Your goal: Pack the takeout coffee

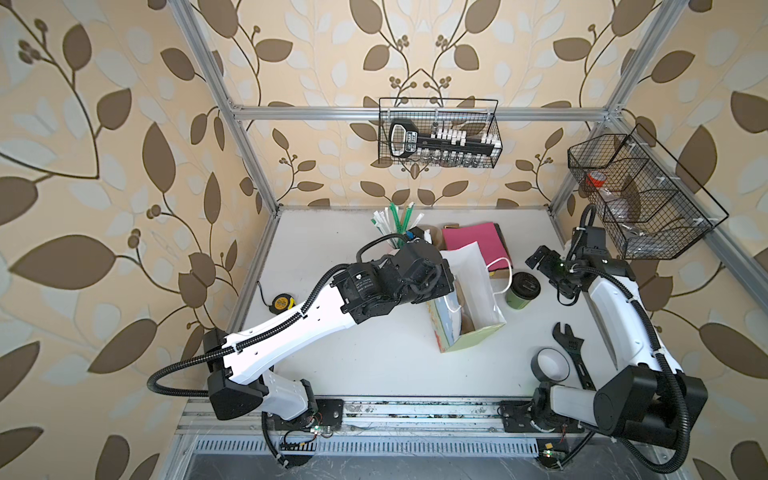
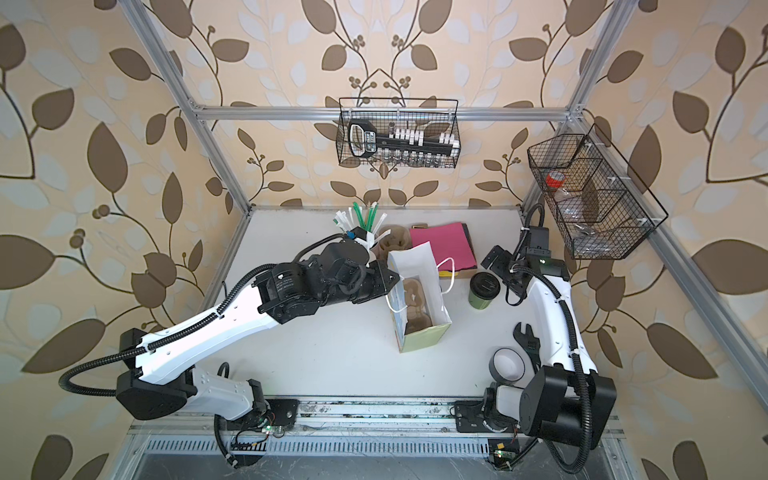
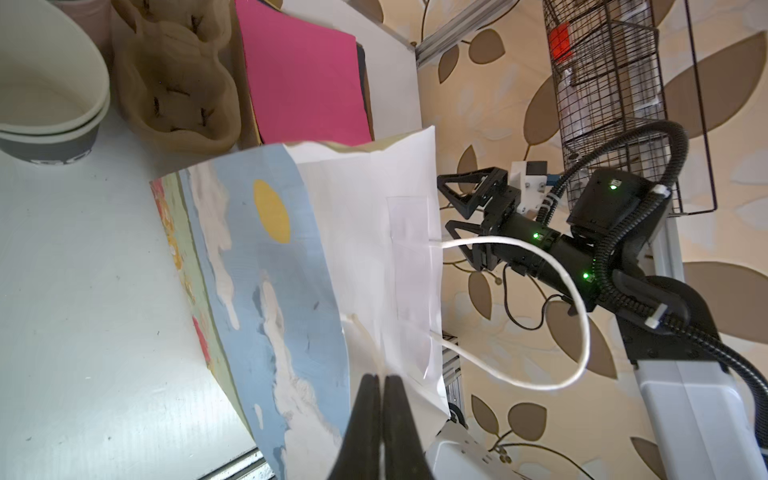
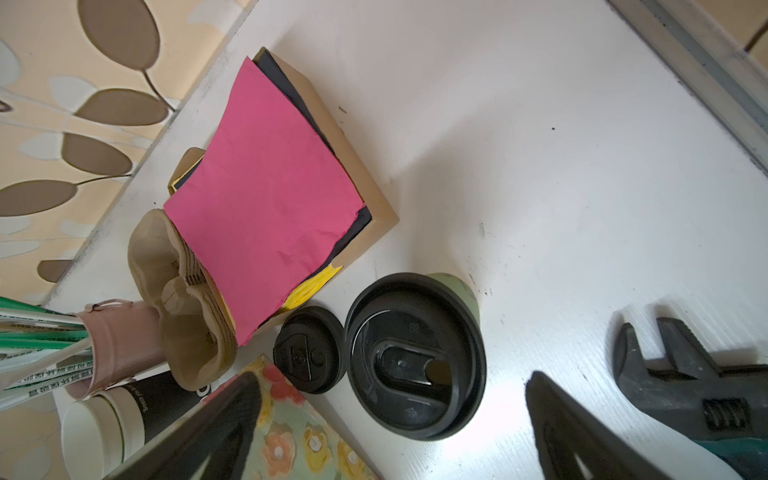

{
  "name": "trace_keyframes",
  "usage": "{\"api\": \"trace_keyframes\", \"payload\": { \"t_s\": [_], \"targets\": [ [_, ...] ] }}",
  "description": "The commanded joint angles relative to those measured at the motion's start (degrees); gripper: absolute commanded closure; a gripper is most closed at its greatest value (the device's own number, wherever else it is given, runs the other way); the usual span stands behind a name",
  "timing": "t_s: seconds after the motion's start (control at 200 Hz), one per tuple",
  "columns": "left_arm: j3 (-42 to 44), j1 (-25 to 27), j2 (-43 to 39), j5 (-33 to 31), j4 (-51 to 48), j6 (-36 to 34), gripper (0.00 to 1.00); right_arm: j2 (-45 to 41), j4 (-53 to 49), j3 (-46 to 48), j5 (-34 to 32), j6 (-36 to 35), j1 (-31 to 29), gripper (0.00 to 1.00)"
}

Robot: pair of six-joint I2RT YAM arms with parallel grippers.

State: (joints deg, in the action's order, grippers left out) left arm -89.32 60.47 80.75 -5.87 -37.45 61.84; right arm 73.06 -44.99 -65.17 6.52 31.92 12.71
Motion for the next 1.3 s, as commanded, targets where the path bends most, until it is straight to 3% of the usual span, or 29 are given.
{"api": "trace_keyframes", "payload": {
  "t_s": [0.0,0.155,0.28,0.54,0.85,1.005,1.17,1.295],
  "targets": [
    [0.67,1.11,-2.11,1.78,1.24,3.23,1.00,0.11,-0.80,-1.09,-0.96,-0.85,-0.56,0.00],
    [0.01,2.74,-2.64,1.37,1.64,5.66,1.00,0.22,-1.23,-2.24,-0.51,-2.57,-2.35,0.00],
    [-0.49,3.43,-3.68,1.09,2.99,7.44,1.00,0.07,-2.97,-4.77,-5.84,-4.83,-6.25,0.00],
    [-1.57,3.36,-5.90,-3.16,2.64,7.24,1.00,0.69,-2.33,-4.44,-2.74,-5.64,-7.45,0.01],
    [7.84,2.64,-8.22,-4.67,7.37,7.68,1.00,-0.02,-2.61,-4.61,-4.09,-7.03,-10.13,0.00],
    [14.89,-0.47,-10.71,-1.49,14.82,8.08,1.00,-0.14,-3.10,-4.38,-4.49,-7.31,-11.27,0.01],
    [12.95,-1.59,-8.81,2.55,17.24,5.24,1.00,-1.55,-3.81,-4.91,-0.24,-8.74,-12.93,0.00],
    [13.27,-1.60,-10.04,1.40,16.64,4.43,1.00,-6.42,-3.22,-4.74,2.50,-8.34,-12.94,0.00]
  ]
}}
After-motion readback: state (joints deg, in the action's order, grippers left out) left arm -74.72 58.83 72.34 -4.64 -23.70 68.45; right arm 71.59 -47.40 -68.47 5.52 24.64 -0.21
